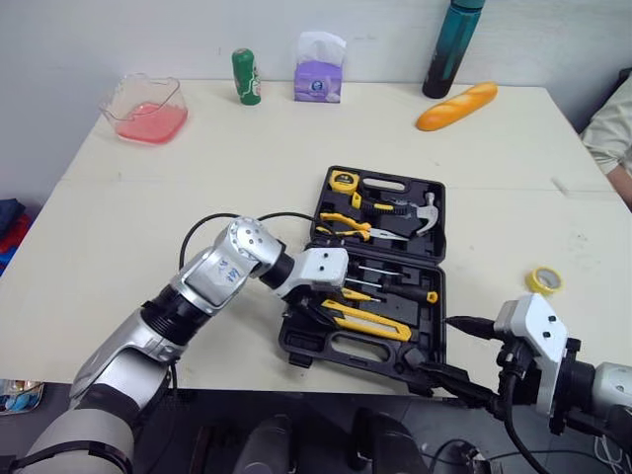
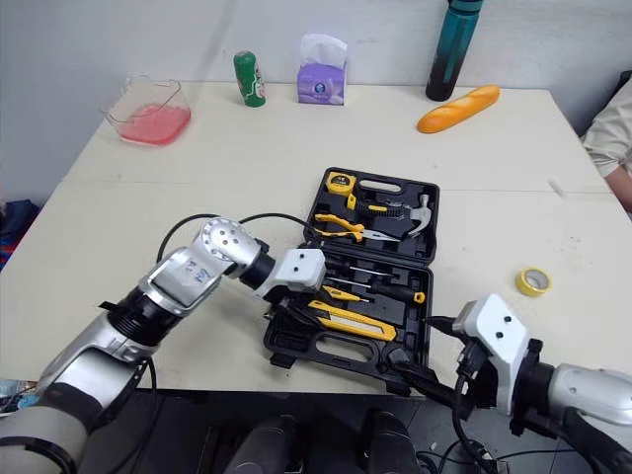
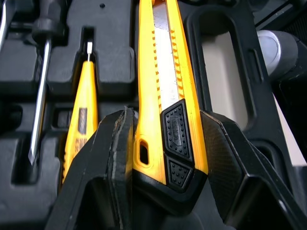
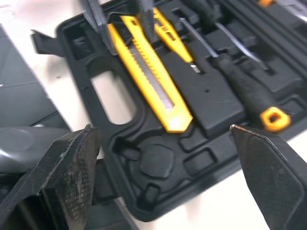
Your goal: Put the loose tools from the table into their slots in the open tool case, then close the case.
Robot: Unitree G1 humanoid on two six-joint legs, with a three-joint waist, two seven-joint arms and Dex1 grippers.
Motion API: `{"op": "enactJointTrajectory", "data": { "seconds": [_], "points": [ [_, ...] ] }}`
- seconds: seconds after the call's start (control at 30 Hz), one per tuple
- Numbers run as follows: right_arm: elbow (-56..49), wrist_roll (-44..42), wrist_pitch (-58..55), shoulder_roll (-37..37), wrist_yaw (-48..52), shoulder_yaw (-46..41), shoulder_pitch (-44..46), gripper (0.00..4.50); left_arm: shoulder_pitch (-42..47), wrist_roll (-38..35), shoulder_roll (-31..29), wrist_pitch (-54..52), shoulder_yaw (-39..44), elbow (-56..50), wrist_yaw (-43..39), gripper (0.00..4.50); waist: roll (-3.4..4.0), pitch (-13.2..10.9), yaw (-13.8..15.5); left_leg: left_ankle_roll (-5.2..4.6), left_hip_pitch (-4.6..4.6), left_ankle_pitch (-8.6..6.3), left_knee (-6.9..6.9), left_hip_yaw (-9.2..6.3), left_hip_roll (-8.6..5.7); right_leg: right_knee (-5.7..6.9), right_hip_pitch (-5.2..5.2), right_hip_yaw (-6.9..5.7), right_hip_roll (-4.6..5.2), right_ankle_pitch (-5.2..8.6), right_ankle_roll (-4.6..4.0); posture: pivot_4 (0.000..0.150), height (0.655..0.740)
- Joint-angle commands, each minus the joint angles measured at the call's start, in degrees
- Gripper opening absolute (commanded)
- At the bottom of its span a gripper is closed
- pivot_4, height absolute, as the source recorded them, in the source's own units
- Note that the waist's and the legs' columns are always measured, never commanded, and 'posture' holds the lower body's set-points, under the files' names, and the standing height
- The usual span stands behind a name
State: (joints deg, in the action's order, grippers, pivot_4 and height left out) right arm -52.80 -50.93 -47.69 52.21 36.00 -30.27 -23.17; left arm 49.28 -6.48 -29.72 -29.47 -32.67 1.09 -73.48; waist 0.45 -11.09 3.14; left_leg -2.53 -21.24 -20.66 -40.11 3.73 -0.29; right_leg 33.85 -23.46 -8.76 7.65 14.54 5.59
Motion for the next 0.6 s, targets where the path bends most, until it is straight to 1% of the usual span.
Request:
{"op": "enactJointTrajectory", "data": {
  "seconds": [0.03,0.07,0.1,0.13,0.17,0.27,0.4,0.47,0.53,0.57,0.6],
  "points": [
    [-3.55,-1.11,0.37,-0.22,-0.6,-2.35,-0.89,4.5,0.22,-0.08,0.46,-0.34,0.76,-0.49,-0.77,1.64,0.0,0.0,-0.02,0.0,0.0,0.0,0.0,-0.01,0.0,0.0,0.0,0.1,-0.01,0.0,0.0,0.15,0.7327],
    [-3.7,-0.9,0.44,-0.16,-0.46,-2.64,-1.43,4.5,0.01,-0.18,0.55,-0.3,0.82,-0.39,-0.93,1.64,0.0,0.0,-0.02,0.0,0.0,0.0,0.0,-0.01,0.0,0.0,0.0,0.14,-0.01,0.0,0.0,0.15,0.7327],
    [-3.76,-0.68,0.52,-0.09,-0.33,-2.92,-1.9,4.5,-0.15,-0.51,0.69,-0.37,0.98,-0.34,-1.19,2.14,0.0,0.0,-0.01,0.0,0.01,0.0,0.0,0.0,0.0,0.0,0.0,0.15,-0.01,0.0,0.0,0.15,0.7327],
    [-3.75,-0.49,0.59,0.0,-0.16,-3.27,-2.28,4.5,-0.23,-0.7,0.59,-0.92,1.16,-0.49,-1.31,2.73,0.0,0.0,0.0,0.0,0.01,0.0,0.0,0.0,0.0,0.0,0.0,0.16,-0.01,0.0,0.0,0.15,0.7327],
    [-3.67,-0.47,0.63,0.13,-0.15,-3.47,-2.35,4.5,-0.23,-0.95,0.21,-1.15,1.51,-0.72,-1.73,2.97,0.0,0.0,-0.01,0.0,0.01,0.0,0.0,0.0,0.0,0.0,0.01,0.15,-0.01,0.0,0.0,0.15,0.7327],
    [-3.33,-0.94,0.69,0.39,-0.2,-4.01,-2.12,4.5,0.41,-1.29,-1.16,-1.75,2.59,-1.27,-3.01,4.41,0.0,0.0,-0.04,-0.01,0.02,0.0,-0.01,0.02,-0.01,0.02,0.01,0.18,0.0,0.0,0.0,0.15,0.7327],
    [-2.57,-0.64,0.95,0.6,0.03,-3.47,-1.37,4.5,2.15,-1.66,-2.23,-0.59,4.36,-0.5,-4.69,4.47,0.0,0.0,-0.06,-0.01,0.02,0.0,-0.01,0.01,0.0,0.02,0.0,0.17,-0.02,0.0,0.0,0.15,0.7327],
    [-1.97,0.24,1.33,0.64,-0.15,-1.73,-0.39,4.5,1.86,-4.29,0.24,1.84,6.6,0.11,-5.28,4.47,0.0,0.0,-0.02,-0.01,0.02,0.0,-0.01,0.01,-0.01,0.02,0.0,0.18,-0.01,0.0,0.0,0.15,0.7327],
    [-1.78,0.46,1.47,0.51,-0.4,-0.21,0.86,4.5,0.1,-7.11,3.59,4.57,8.77,1.3,-5.32,3.95,-0.01,0.01,0.23,-0.03,0.01,0.01,-0.04,0.0,-0.03,0.02,0.02,0.17,0.03,0.0,0.0,0.15,0.7327],
    [-1.79,0.21,1.41,0.42,-0.41,0.22,1.34,4.5,-0.68,-6.98,4.58,6.4,8.9,2.65,-5.23,3.65,-0.01,0.01,0.25,-0.03,0.01,0.01,-0.06,-0.02,-0.03,0.01,0.04,0.16,0.03,0.0,0.0,0.15,0.7327],
    [-1.79,-0.04,1.35,0.35,-0.4,0.61,1.75,4.5,-1.49,-6.45,5.35,9.21,8.86,4.41,-5.37,3.14,-0.01,0.01,0.15,-0.04,0.01,0.01,-0.07,-0.02,-0.03,0.01,0.05,0.16,0.03,0.0,0.0,0.15,0.7327]
  ]
}}
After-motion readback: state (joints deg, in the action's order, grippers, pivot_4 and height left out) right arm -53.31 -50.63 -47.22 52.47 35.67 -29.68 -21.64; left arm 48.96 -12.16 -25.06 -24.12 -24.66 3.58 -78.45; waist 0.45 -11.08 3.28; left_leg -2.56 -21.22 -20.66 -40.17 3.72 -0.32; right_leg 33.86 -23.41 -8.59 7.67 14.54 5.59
